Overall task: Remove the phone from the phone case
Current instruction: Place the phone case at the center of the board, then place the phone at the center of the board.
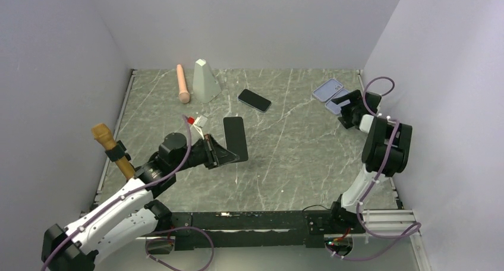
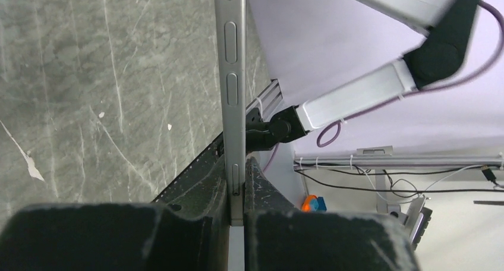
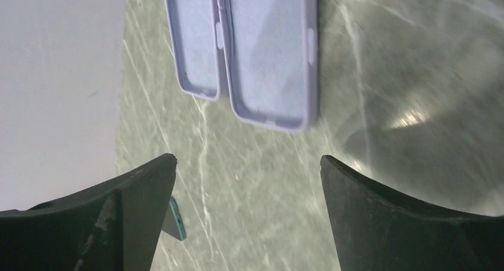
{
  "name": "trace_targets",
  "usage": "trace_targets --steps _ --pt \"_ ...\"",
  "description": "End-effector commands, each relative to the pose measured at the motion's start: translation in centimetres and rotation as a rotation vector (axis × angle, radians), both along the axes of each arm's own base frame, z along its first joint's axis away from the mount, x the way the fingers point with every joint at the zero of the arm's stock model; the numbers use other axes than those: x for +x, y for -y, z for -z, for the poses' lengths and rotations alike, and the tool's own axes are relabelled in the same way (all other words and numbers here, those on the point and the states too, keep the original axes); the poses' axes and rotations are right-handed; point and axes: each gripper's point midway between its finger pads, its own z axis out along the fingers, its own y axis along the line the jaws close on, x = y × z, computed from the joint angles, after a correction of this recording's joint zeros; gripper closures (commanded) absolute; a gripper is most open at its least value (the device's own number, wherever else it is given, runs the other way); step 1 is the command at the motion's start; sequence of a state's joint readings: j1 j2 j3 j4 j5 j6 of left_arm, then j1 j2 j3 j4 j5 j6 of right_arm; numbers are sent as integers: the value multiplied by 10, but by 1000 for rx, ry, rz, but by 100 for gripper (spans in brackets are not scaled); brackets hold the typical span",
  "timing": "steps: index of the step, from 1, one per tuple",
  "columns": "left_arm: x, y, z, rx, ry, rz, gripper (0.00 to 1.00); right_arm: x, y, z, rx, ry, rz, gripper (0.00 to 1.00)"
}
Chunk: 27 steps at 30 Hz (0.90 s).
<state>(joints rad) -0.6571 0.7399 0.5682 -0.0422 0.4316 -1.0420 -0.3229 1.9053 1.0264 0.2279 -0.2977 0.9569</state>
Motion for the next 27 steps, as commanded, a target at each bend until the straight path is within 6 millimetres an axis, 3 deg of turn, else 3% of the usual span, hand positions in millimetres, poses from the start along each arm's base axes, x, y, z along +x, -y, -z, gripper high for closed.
trace_targets --steps 1,4,7,13,14,16,17,21,27 --pt "7 19 -21 -125 37 -4 100 -47 7 -26 -168 -80 7 1" --pt "18 36 -10 -126 -1 -55 100 -77 10 -46 -249 -76 36 0" --pt "32 57 9 -129 -51 -127 100 -98 -2 -75 -295 -15 18 0" --pt "67 104 36 -241 -106 -235 100 -124 -33 -153 -351 164 -67 1" --pt "76 113 48 -249 -124 -256 100 -129 -36 -165 -356 185 -78 1" --pt "94 127 41 -347 -133 -285 100 -140 -44 -186 -363 234 -99 1" --pt "102 138 55 -365 -170 -296 100 -145 -48 -195 -364 258 -107 1" --pt "128 173 64 -439 -219 -316 100 -168 -57 -230 -394 328 -122 1" --pt "163 209 72 -510 -255 -391 100 -198 -69 -291 -417 452 -123 1"
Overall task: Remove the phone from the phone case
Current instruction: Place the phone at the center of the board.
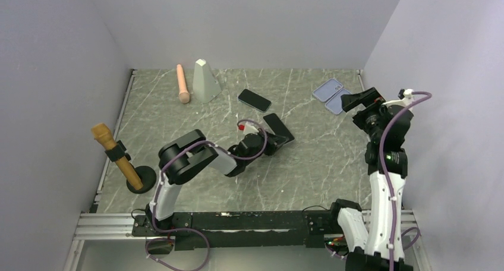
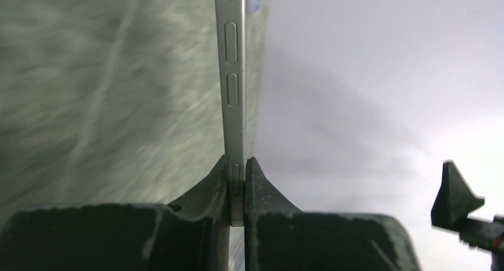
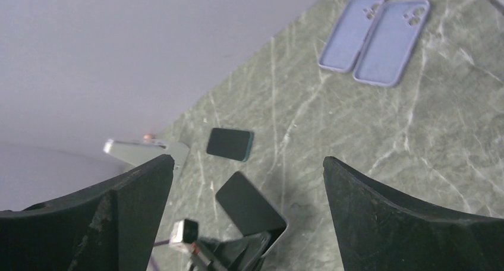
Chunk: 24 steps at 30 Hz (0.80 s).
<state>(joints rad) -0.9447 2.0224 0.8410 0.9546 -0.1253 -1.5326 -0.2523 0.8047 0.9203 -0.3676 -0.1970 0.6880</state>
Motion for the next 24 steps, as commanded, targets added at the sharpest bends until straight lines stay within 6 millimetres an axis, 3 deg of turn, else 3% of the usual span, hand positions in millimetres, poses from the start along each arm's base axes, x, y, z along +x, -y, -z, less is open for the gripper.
trace_targets --steps 1,4,8,13,18,24 --pt "35 31 -79 -319 89 -113 100 -26 -17 -55 -12 108 -54 1" --pt "50 43 -76 -371 66 -178 100 -34 -24 -70 -3 152 -81 1" --pt "68 59 -62 -399 18 -256 100 -32 -24 -66 -10 138 -83 1" --pt "94 62 -47 -458 -11 -379 100 -35 -25 -63 -12 139 -90 1" --pt "113 57 -45 -511 -21 -509 98 -32 -26 -62 -3 131 -99 1" --pt "124 64 -32 -552 -49 -557 97 -33 -25 -62 -9 126 -94 1"
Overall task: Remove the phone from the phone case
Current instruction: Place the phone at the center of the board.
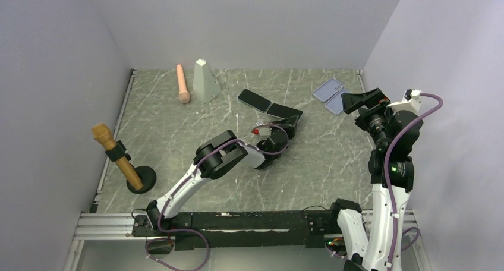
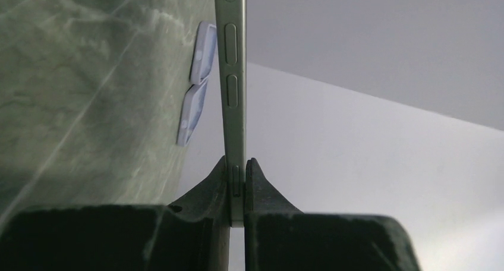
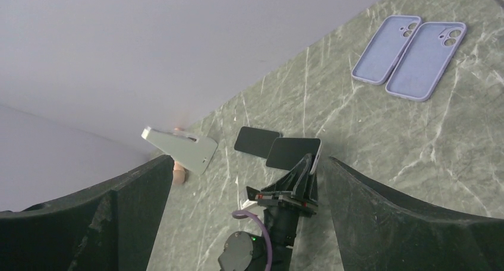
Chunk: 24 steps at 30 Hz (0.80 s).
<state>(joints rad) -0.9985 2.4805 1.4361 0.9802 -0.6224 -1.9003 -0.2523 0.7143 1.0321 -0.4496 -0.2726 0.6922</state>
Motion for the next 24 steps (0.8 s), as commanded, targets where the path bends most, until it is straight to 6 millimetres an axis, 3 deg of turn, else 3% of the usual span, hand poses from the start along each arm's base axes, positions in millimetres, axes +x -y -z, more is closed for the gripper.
trace_targets --steps 1,9,17,24 --pt "11 3 -24 -151 18 -86 97 -3 -5 -5 3 6 -21 0" --pt "13 14 -17 -147 6 -76 96 -1 -5 0 14 2 -25 0" --pt "10 21 5 -133 -57 -61 94 -1 -5 2 11 -3 -24 0" --pt "8 21 10 -112 -82 -40 80 1 -5 4 17 -5 -25 0"
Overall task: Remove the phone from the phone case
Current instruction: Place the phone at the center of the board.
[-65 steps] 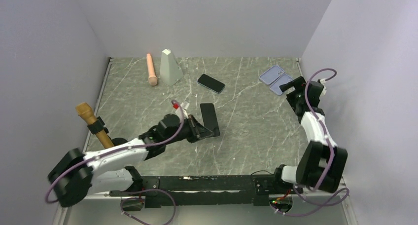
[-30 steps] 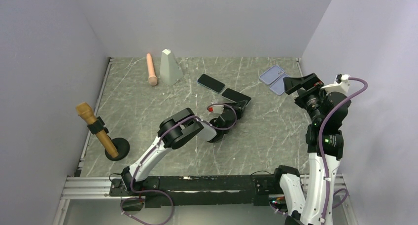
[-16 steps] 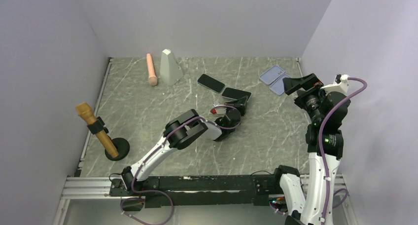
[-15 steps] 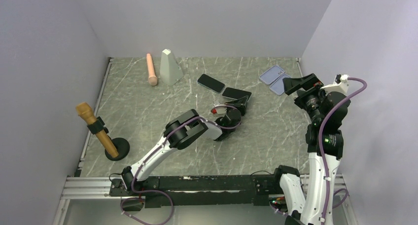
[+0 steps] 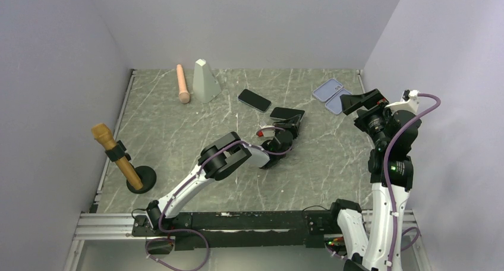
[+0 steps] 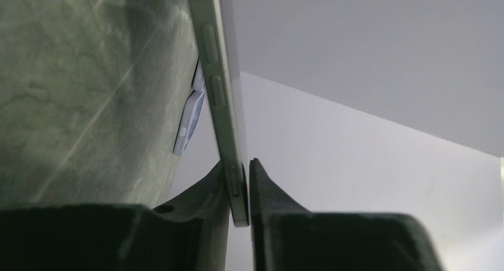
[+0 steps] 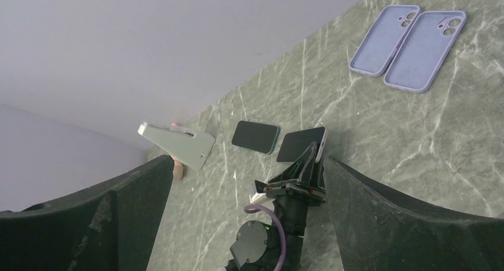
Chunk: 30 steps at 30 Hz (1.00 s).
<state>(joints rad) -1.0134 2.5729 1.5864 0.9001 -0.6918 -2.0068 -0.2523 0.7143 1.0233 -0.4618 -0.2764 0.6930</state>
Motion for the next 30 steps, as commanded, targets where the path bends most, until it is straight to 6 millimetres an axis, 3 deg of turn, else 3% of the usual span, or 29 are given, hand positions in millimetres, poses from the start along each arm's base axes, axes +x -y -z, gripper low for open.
trace_targets --steps 1,7,12,19,21,22,30 --pt "-5 6 1 -28 -44 26 76 1 -4 -3 11 14 -22 0" --pt "-6 8 2 -23 -54 40 67 1 -3 -3 7 13 -16 0" --pt "-8 10 1 -12 -62 60 54 1 -3 -3 9 13 -13 0" --pt "-13 10 -17 28 -48 113 21 0 -3 -7 11 18 -12 0" --pt "-18 10 -19 61 -57 139 5 0 -3 -8 14 23 -11 0" --pt "-20 9 -20 76 -62 151 1 0 -3 -8 16 24 -12 0" --pt "-36 18 -30 161 -90 280 1 -1 -6 -10 29 30 -20 0"
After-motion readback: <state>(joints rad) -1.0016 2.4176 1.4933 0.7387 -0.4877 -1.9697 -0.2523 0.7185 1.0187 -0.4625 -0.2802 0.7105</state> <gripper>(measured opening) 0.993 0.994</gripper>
